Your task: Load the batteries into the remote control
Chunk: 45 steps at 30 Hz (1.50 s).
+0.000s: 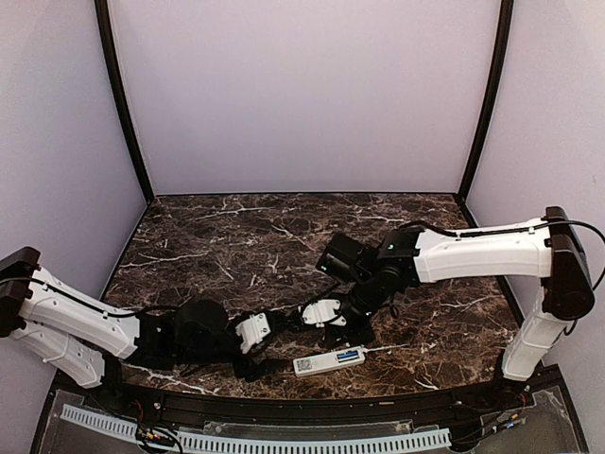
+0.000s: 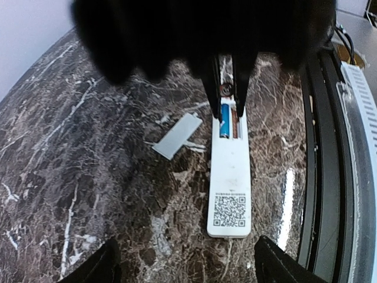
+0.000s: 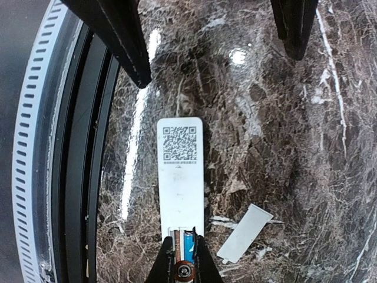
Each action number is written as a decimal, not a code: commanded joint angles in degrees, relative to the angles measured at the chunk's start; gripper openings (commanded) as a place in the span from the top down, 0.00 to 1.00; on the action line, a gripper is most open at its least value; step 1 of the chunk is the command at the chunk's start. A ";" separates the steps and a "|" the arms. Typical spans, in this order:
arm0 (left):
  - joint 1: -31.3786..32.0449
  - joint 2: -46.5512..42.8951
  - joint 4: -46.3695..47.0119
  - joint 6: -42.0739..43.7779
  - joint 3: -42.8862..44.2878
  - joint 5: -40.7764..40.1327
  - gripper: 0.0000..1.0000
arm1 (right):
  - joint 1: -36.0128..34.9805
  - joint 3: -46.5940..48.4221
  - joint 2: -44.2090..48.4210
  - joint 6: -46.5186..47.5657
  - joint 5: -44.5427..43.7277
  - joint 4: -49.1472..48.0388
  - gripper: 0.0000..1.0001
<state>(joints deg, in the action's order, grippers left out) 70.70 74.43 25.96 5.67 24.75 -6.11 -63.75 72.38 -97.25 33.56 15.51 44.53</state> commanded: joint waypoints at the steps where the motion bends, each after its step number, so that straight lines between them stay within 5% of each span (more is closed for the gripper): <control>1: 0.41 5.80 6.40 5.58 0.23 5.07 0.23 | 0.03 -3.63 2.67 3.95 2.32 -3.35 1.00; 14: -1.28 18.09 16.57 5.16 -0.14 16.55 0.22 | 0.03 -9.52 3.12 5.02 4.66 -9.31 1.00; 21: -5.88 21.29 36.52 0.00 -8.23 20.23 0.24 | 0.03 -11.97 4.18 4.59 5.65 -11.97 1.00; 25: -6.21 22.95 40.12 3.01 -9.41 22.29 0.24 | 0.29 -13.39 5.34 4.58 5.22 -13.38 1.00; 32: -6.23 36.47 61.08 6.89 -10.53 25.89 0.25 | 0.98 -14.61 6.37 3.98 6.22 -14.40 1.00; 42: -6.27 40.94 60.80 7.84 -6.89 22.61 0.27 | 0.93 -16.10 5.78 4.40 6.60 -17.11 1.00; 45: -6.27 41.88 61.03 8.09 -6.25 23.41 0.35 | 0.91 -16.23 5.39 4.62 6.00 -17.30 1.00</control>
<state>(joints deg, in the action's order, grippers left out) 64.40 113.99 79.75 11.84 18.26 18.13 -63.05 56.99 -92.14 38.26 21.21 29.06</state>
